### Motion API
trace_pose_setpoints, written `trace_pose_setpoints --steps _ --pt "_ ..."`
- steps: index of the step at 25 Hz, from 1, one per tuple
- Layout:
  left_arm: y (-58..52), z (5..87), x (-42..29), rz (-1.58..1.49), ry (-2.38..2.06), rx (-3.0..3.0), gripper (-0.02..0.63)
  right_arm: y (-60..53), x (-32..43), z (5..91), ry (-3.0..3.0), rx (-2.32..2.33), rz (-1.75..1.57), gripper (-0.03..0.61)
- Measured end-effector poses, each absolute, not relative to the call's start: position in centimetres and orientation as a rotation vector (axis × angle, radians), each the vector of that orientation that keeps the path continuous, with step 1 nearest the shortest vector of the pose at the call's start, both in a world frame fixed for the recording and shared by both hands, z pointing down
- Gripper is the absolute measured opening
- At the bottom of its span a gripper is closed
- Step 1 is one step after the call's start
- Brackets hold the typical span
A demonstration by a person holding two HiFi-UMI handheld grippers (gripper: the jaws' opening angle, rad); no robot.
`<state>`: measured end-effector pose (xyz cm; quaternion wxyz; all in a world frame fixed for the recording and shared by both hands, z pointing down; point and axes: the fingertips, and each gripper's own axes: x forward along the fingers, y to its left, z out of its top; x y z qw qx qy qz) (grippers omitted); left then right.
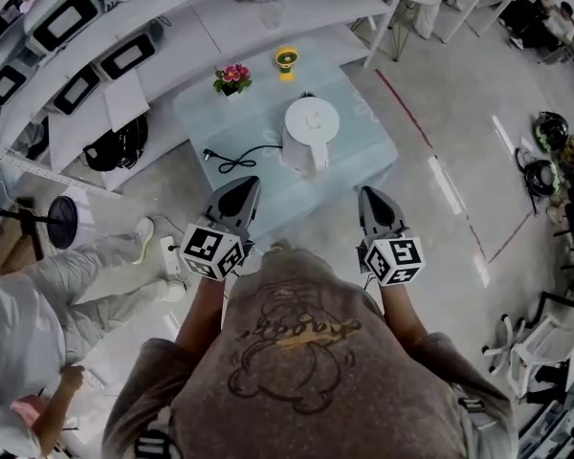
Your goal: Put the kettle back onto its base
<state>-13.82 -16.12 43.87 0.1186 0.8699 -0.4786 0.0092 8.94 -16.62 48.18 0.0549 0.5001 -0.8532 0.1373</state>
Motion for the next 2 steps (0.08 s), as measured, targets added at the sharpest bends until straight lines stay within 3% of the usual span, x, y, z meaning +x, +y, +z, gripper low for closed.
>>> trace_pose_setpoints --steps 2 --pt "-16.13 43.86 -13.93 0.024 -1.403 2.540 0.021 -16.69 8.89 48.15 -2.592 1.516 0.415 -0.002"
